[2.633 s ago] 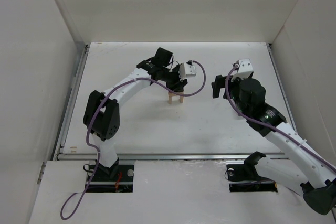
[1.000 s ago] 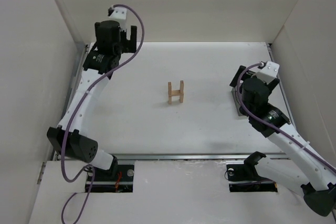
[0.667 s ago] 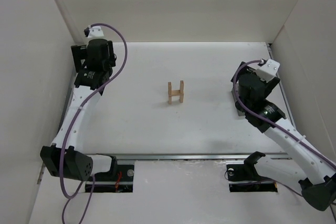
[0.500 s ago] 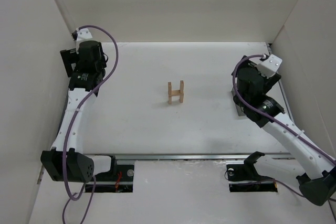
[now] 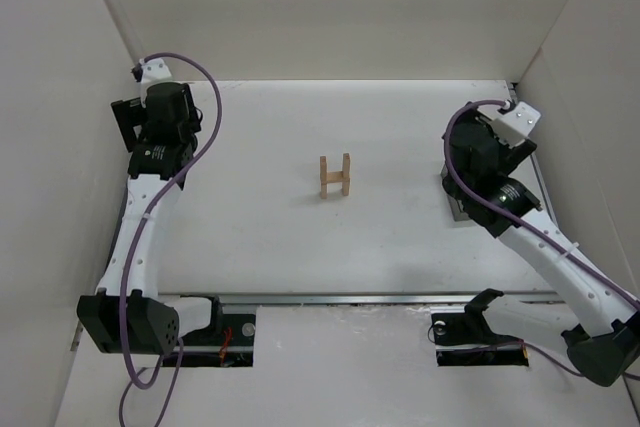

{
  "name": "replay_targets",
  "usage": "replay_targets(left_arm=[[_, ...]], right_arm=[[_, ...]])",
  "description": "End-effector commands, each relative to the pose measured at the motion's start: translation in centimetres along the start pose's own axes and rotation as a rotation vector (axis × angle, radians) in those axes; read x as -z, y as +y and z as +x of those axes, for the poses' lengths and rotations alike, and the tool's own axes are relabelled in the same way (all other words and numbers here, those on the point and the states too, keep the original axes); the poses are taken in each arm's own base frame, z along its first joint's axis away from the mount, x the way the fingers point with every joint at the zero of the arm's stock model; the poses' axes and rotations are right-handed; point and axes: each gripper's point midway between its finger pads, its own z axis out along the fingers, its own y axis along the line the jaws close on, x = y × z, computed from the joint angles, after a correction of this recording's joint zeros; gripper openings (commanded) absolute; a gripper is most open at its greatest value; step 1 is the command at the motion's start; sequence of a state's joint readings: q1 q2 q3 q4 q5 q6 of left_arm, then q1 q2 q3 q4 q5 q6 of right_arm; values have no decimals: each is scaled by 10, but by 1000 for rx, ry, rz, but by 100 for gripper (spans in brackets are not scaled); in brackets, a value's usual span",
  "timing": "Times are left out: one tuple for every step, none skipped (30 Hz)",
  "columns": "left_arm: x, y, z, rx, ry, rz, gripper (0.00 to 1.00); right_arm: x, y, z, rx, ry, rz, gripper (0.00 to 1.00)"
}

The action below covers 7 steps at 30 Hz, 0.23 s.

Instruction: Build the wood block tower

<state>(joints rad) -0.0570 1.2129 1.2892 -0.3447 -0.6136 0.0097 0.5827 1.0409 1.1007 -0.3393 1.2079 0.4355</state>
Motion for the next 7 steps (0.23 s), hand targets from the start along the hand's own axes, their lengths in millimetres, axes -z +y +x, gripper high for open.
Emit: replay_targets(left_arm=[[7, 4, -11, 51, -41, 7, 99], [7, 2, -11, 51, -41, 16, 99], [6, 2, -8, 45, -34, 16, 99], [6, 2, -8, 45, -34, 16, 99], [6, 2, -8, 45, -34, 16, 99], [6, 2, -8, 45, -34, 16, 99], [6, 2, -8, 45, -34, 16, 99]], right_arm=[[1, -2, -15, -45, -17, 14, 99], [1, -3, -14, -46, -14, 16, 99], [1, -3, -14, -46, -14, 16, 99], [2, -1, -11, -36, -3, 1, 99], [2, 2, -14, -46, -1, -10, 99], [2, 2, -14, -46, -1, -10, 99], [2, 2, -14, -46, -1, -10, 99]])
